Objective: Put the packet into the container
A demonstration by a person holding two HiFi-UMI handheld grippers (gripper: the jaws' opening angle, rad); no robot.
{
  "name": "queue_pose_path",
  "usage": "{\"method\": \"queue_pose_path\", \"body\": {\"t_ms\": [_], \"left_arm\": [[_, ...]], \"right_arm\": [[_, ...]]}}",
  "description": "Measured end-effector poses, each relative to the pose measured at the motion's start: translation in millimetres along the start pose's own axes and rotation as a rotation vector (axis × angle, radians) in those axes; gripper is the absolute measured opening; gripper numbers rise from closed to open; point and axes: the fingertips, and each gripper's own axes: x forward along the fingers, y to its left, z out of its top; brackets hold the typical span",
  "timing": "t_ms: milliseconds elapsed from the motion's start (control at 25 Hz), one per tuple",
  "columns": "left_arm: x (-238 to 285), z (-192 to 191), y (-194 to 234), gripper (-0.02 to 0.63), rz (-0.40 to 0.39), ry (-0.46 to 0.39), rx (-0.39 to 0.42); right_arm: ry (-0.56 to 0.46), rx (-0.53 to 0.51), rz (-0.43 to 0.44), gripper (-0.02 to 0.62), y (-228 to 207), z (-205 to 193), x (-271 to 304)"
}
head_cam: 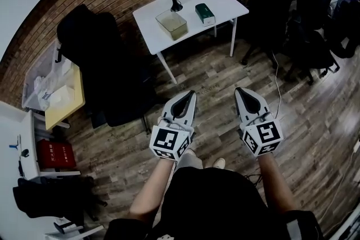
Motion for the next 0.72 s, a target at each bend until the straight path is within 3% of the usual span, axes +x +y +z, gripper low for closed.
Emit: {"method": "queue_pose_path", "body": {"t_ms": [360,720], "left_arm": [[20.2,-5.7,19.3,0.005,0.022,0.026,0.010],[84.7,-16.7,76.5,0.005,-0.015,0.036,0.006]], "right_arm": [[0.011,0.018,0.023,0.005,-12.5,-8.3,33.0],[0.034,0.008,0.002,0.005,-43.3,-8.7,112.2]]}}
